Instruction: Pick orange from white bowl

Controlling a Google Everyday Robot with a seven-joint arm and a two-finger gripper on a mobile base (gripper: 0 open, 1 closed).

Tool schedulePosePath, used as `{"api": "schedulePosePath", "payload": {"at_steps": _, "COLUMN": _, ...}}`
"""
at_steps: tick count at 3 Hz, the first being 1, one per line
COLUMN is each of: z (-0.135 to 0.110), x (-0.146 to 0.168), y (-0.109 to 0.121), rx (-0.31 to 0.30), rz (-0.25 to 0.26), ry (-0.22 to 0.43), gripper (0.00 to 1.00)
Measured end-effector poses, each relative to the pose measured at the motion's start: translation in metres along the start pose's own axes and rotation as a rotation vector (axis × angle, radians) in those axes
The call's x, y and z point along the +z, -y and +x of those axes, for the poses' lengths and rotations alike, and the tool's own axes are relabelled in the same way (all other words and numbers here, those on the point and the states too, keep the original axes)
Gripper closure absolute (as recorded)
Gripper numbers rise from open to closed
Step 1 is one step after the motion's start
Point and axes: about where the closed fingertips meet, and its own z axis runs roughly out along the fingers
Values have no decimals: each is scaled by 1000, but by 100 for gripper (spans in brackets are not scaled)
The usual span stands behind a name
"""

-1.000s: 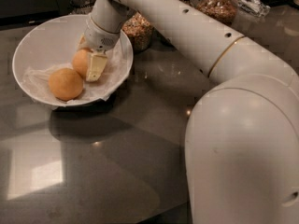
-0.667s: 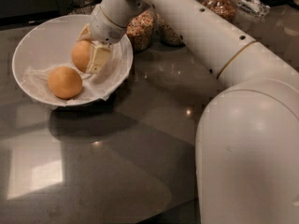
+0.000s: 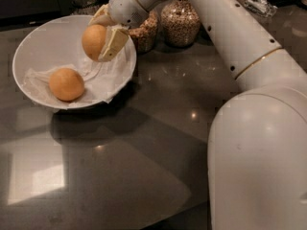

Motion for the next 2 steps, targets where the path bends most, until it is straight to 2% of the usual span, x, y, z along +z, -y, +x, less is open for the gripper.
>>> {"api": "schedulePosePath", "payload": {"at_steps": 1, "z": -8, "x": -15, "y": 1, "rx": -2, "rz": -24, "ry": 103, "gripper": 100}}
{"api": "schedulePosePath", "payload": {"at_steps": 2, "z": -12, "x": -17, "y": 4, "rx": -7, "rz": -15, "ry": 115, "gripper": 100}}
